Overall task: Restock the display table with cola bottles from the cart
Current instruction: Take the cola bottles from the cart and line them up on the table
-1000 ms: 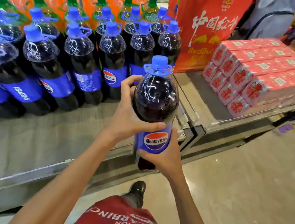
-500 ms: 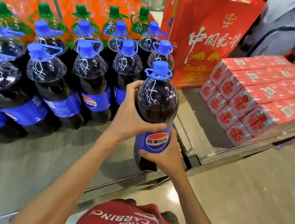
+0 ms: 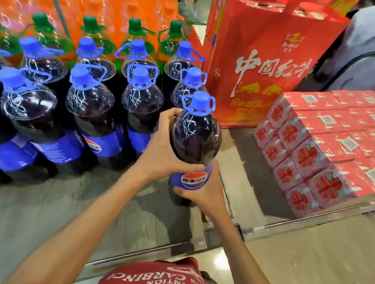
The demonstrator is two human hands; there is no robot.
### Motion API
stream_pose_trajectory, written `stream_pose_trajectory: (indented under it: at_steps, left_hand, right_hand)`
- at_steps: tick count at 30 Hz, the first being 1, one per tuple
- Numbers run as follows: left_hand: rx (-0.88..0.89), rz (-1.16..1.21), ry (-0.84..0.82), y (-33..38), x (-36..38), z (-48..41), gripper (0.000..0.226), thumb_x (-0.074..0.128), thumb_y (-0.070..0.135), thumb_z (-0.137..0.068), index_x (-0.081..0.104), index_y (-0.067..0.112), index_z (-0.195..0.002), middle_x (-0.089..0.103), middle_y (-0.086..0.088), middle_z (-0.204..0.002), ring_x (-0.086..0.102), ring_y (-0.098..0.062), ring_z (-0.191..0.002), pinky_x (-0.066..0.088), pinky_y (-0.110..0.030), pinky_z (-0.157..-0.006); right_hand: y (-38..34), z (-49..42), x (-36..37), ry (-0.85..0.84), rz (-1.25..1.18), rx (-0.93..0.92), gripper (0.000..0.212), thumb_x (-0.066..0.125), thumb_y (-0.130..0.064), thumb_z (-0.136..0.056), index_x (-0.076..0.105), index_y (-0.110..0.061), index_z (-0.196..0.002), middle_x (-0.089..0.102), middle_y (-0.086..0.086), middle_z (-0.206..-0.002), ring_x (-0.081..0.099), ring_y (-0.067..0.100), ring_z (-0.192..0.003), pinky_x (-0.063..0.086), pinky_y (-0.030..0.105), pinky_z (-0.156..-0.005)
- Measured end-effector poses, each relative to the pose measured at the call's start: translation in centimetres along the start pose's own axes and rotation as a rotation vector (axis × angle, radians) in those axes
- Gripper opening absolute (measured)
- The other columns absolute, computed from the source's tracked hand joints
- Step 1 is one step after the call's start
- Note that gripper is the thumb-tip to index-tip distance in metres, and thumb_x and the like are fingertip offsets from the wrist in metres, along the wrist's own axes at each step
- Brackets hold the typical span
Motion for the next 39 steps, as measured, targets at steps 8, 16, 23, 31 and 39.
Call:
stream_pose_trajectory:
  at_steps: [8,16,23,31,39]
  left_hand:
    - [0.046,-0.067,-0.025,0.2,1.6,-0.6,0.118,0.102,0.022,-0.047,0.024,0.036,-0.135,0.045,0.024,-0.134,0.05,-0.003,-0.129,0.042,-0.026,-0.107]
    - [0.04,-0.096,0.02,-0.3,0.9,-0.1,0.122,0.103,0.026,-0.042,0.025,0.047,-0.132,0.042,0.04,-0.129,0.049,0.004,-0.127,0.041,-0.019,-0.103]
    - [0.032,-0.109,0.052,-0.9,-0.2,0.5,0.12,0.102,0.029,-0.045,0.024,0.052,-0.134,0.046,0.026,-0.136,0.051,-0.007,-0.13,0.045,-0.034,-0.108]
    - [0.072,-0.111,0.004,-1.9,0.4,0.5,0.118,0.102,0.027,-0.05,0.027,0.033,-0.142,0.043,0.001,-0.141,0.047,-0.017,-0.134,0.041,-0.028,-0.11]
    - [0.127,-0.155,-0.022,-2.0,1.0,0.3,0.118,0.101,0.032,-0.051,0.027,0.037,-0.143,0.035,0.014,-0.134,0.04,-0.003,-0.133,0.035,-0.018,-0.111]
  right_hand:
    - [0.9,-1.8,-1.0,0.011,-0.006,-0.064,0.109,0.102,-0.019,-0.051,0.039,-0.021,-0.139,0.061,-0.01,-0.128,0.062,0.004,-0.116,0.055,0.03,-0.094]
    - [1.4,-2.8,-0.5,-0.003,0.073,-0.107,0.096,0.102,-0.028,-0.051,0.046,-0.025,-0.129,0.064,-0.011,-0.118,0.065,0.008,-0.11,0.055,0.045,-0.091]
    - [1.6,-3.1,0.4,-0.014,0.103,-0.105,0.1,0.1,-0.029,-0.052,0.042,-0.03,-0.133,0.064,-0.018,-0.118,0.064,0.002,-0.108,0.057,0.035,-0.088]
    - [2.5,-3.0,0.6,-0.02,0.062,-0.061,0.101,0.102,-0.024,-0.052,0.044,-0.025,-0.135,0.066,-0.018,-0.12,0.063,0.0,-0.111,0.053,0.026,-0.089]
    - [2.7,-2.6,0.4,0.0,-0.001,-0.063,0.094,0.102,-0.02,-0.054,0.047,-0.019,-0.13,0.065,-0.012,-0.12,0.062,0.001,-0.112,0.049,0.017,-0.088]
Point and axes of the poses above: each hand's wrist, its own z-axis away from the middle knuckle, its own x-axis out of the palm, y = z × x, the point moved 4 cm from there along -z, towards the middle knuckle
